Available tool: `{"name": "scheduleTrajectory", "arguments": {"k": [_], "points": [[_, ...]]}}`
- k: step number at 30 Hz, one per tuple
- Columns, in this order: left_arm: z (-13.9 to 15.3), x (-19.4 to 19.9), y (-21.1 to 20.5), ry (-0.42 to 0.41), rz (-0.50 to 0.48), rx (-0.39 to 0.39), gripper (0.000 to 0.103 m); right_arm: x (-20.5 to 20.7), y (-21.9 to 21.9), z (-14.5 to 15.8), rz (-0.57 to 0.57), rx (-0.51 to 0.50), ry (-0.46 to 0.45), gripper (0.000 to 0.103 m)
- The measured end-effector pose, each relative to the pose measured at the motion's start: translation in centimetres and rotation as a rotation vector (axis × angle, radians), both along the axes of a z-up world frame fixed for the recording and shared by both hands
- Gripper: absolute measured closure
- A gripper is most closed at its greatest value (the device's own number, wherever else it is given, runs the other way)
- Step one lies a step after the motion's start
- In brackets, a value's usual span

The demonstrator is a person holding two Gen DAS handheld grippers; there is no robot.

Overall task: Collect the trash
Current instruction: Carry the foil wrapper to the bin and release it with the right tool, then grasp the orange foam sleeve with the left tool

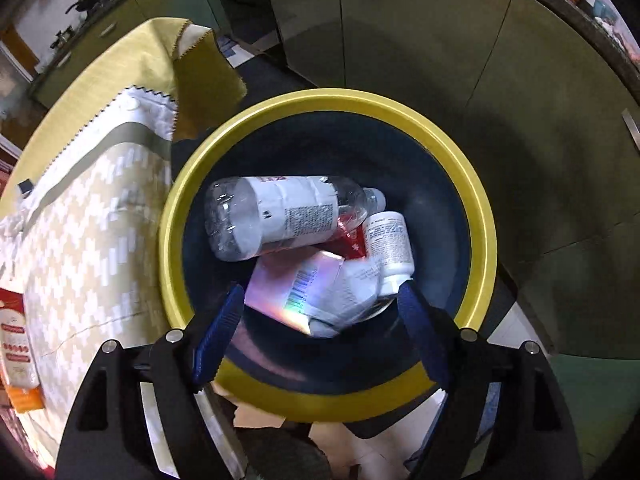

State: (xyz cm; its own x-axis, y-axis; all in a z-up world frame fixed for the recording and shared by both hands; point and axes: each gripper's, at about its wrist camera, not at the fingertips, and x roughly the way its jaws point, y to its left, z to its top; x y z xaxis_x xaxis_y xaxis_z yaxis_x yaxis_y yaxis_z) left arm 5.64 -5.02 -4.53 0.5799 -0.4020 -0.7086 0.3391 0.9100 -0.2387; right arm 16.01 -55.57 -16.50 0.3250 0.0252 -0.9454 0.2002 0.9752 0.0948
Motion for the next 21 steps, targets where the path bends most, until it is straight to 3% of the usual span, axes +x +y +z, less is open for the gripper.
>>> {"name": "scheduleTrajectory", "arguments": {"k": [11, 17, 21], "points": [[-1.4, 0.2, 1.7, 0.036, 0.054, 0.047, 0.009, -4.2, 3.9, 3.1, 0.081, 0.027, -0.072, 0.025], [-3.3, 1.8, 1.4, 0.11, 0.059, 0.073, 0.009, -3.9, 5.8, 3.5, 0.123, 0.028, -0.077, 0.025], [-4.1, 3.7, 0.3, 0.198, 0.039, 0.023, 0.009, -3.6, 6.5, 3.3, 0.14, 0.033, -0.078, 0.025]]}}
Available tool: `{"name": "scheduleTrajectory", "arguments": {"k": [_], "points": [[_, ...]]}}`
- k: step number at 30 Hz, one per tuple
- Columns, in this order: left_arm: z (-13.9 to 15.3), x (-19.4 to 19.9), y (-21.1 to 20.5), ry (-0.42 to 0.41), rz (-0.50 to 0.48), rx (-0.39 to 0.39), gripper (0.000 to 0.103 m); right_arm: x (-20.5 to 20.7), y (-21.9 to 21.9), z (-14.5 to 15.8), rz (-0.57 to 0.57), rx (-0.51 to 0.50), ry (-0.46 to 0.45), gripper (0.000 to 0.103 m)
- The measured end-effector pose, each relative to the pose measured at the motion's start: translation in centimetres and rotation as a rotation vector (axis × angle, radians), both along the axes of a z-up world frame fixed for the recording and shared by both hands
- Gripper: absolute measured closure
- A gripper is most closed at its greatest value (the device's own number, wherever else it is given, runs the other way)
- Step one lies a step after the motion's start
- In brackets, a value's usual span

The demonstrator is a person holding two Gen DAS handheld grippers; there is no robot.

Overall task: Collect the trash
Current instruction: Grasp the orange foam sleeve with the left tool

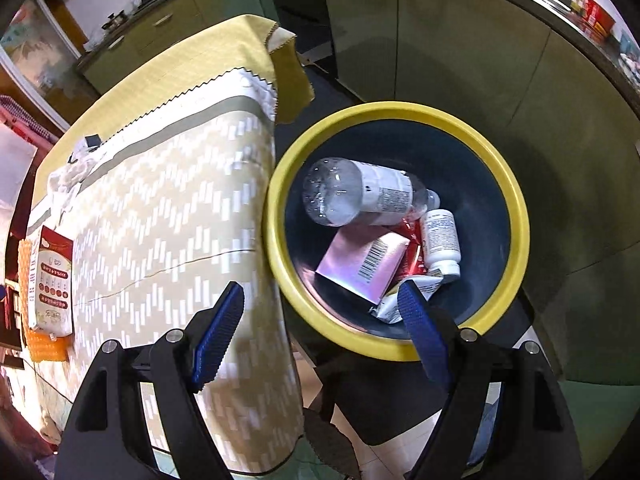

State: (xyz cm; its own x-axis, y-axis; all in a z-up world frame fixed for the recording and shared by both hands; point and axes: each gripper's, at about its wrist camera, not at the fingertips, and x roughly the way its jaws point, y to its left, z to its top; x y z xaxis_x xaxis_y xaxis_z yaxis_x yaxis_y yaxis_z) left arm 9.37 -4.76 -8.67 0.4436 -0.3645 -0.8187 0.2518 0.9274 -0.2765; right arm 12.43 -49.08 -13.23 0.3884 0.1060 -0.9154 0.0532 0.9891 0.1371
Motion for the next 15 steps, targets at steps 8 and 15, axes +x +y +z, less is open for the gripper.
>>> {"name": "scheduleTrajectory", "arguments": {"k": [8, 15], "points": [[-1.5, 2.2, -4.0, 0.093, -0.054, 0.025, 0.016, -0.4, 0.2, 0.1, 0.015, 0.005, -0.001, 0.025], [-3.5, 3.7, -4.2, 0.193, -0.057, 0.015, 0.032, -0.7, 0.2, 0.3, 0.023, 0.014, -0.003, 0.025]]}}
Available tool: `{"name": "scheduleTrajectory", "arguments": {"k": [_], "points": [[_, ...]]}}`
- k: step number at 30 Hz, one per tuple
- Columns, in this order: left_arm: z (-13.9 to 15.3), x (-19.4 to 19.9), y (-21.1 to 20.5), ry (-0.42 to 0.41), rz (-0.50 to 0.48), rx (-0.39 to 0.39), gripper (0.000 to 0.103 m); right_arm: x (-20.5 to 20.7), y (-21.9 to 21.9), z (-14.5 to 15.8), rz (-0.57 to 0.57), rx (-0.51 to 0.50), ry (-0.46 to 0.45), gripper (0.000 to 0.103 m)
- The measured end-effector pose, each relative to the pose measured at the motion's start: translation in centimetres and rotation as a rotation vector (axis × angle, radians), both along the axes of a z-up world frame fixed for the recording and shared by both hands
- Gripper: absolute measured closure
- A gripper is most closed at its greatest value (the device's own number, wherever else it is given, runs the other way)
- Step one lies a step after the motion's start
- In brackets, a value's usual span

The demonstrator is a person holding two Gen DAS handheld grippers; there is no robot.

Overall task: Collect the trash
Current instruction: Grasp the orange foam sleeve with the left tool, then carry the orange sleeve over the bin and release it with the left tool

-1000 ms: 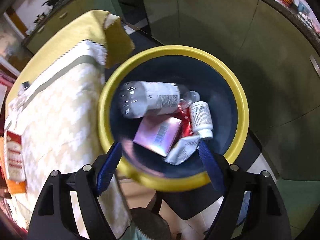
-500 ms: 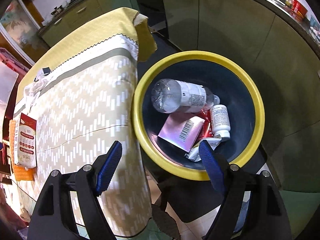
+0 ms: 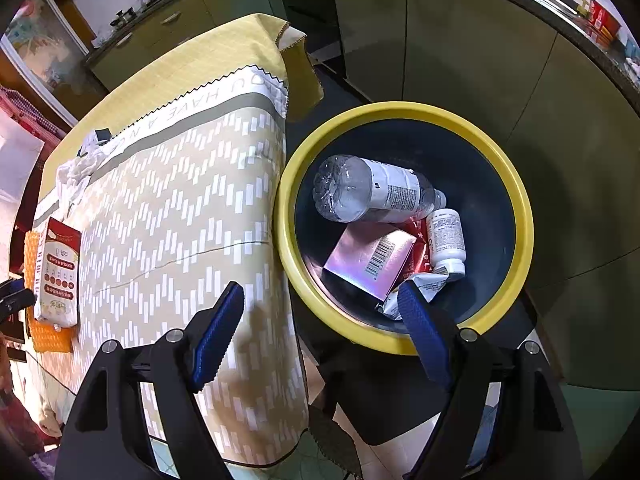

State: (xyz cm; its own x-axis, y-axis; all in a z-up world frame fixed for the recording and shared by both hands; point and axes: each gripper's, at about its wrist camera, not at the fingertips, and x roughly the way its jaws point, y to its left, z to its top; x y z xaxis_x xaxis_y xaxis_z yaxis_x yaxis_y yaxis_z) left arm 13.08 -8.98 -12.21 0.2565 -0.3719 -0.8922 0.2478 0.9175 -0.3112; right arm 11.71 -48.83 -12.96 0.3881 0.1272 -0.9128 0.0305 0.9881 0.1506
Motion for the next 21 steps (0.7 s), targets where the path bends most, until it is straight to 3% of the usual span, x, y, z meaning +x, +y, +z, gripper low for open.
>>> {"name": "scheduleTrajectory", "arguments": {"k": [3, 9, 12, 17, 21], "points": [[0.2, 0.1, 0.8, 0.002, 0.016, 0.003, 0.04, 0.1, 0.0, -0.2, 0.002, 0.002, 0.004, 0.025], [0.3, 0.1, 2.3, 0.013, 0.036, 0.008, 0.045, 0.3, 0.3, -0.2, 0.009, 0.003, 0.002, 0.025], [-0.6, 0.2, 2.2, 0.053, 0.018, 0.01, 0.056, 0.4, 0.7, -0.1, 0.019, 0.001, 0.002, 0.025], [-2.4, 0.3, 1.0, 0.115, -0.023, -0.005, 0.061, 0.4, 1.2, 0.1, 0.03, 0.003, -0.001, 0.025], [-2.5, 0.2, 0.9, 0.118, -0.036, -0.036, 0.086, 0.2, 1.2, 0.1, 0.032, 0.005, 0.002, 0.025]]}}
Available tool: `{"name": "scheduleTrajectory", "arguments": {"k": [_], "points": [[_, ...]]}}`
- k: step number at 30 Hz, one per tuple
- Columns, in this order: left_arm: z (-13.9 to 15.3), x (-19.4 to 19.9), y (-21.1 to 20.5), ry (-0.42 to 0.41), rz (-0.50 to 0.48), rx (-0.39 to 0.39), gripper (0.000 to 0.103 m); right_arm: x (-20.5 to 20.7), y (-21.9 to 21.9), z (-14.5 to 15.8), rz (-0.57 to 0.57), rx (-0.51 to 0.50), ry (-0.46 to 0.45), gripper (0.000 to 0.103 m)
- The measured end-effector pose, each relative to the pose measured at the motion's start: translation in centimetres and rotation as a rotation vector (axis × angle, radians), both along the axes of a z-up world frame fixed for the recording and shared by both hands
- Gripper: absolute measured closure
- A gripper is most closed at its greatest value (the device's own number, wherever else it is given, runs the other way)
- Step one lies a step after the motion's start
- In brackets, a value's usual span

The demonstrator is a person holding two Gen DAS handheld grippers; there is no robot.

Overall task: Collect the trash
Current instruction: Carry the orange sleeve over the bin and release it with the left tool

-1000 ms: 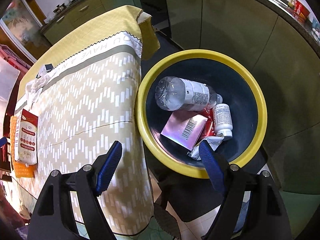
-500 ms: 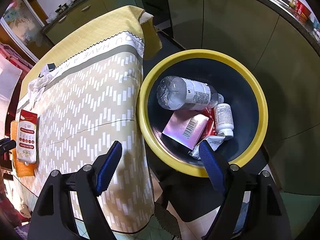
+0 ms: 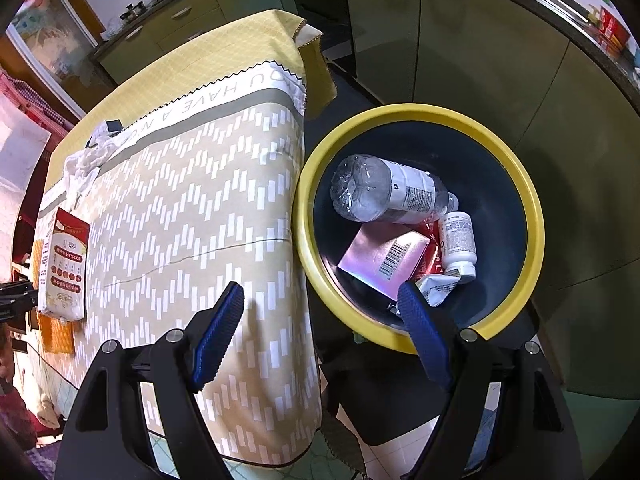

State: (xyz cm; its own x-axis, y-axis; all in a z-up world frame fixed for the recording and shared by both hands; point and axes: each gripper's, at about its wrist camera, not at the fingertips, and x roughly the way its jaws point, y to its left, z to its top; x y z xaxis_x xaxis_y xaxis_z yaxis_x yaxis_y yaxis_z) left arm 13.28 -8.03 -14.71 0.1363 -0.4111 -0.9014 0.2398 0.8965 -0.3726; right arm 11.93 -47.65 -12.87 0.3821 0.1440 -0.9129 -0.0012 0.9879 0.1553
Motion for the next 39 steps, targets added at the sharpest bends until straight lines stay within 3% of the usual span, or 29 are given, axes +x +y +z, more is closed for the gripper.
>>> {"name": "scheduleTrajectory", "arguments": {"k": [4, 10, 14, 18, 21, 25, 31, 34, 36, 39], "points": [[1.4, -0.7, 0.3, -0.065, 0.0, 0.024, 0.09, -0.3, -0.2, 0.2, -0.005, 0.006, -0.012, 0.025], [7.1, -2.7, 0.0, -0.276, -0.008, 0.102, 0.091, -0.9, -0.8, 1.2, -0.02, 0.006, -0.039, 0.025], [10.7, -3.6, -3.1, -0.371, -0.106, 0.079, 0.091, -1.1, -2.0, 1.8, -0.046, -0.002, -0.054, 0.025], [12.1, -2.8, -9.4, -0.393, -0.255, 0.043, 0.091, -1.9, -3.7, 2.8, -0.081, -0.007, -0.079, 0.025], [12.0, -1.6, -15.1, -0.391, -0.355, 0.017, 0.091, -3.1, -5.1, 3.6, -0.109, -0.024, -0.101, 0.025], [10.9, 1.0, -23.3, -0.326, -0.447, -0.047, 0.091, -5.1, -7.5, 4.1, -0.151, -0.045, -0.114, 0.025], [7.9, 3.5, -35.5, -0.332, -0.534, -0.026, 0.091, -7.8, -11.3, 4.2, -0.219, -0.044, -0.122, 0.025], [5.9, 4.3, -38.7, -0.346, -0.529, 0.017, 0.088, -8.8, -12.9, 4.0, -0.247, -0.036, -0.117, 0.025], [4.4, 5.3, -40.5, -0.333, -0.522, 0.038, 0.081, -9.4, -13.8, 3.8, -0.26, -0.031, -0.113, 0.025], [3.1, 6.1, -41.6, -0.346, -0.503, 0.074, 0.053, -9.9, -14.6, 3.6, -0.278, -0.021, -0.11, 0.025]]}}
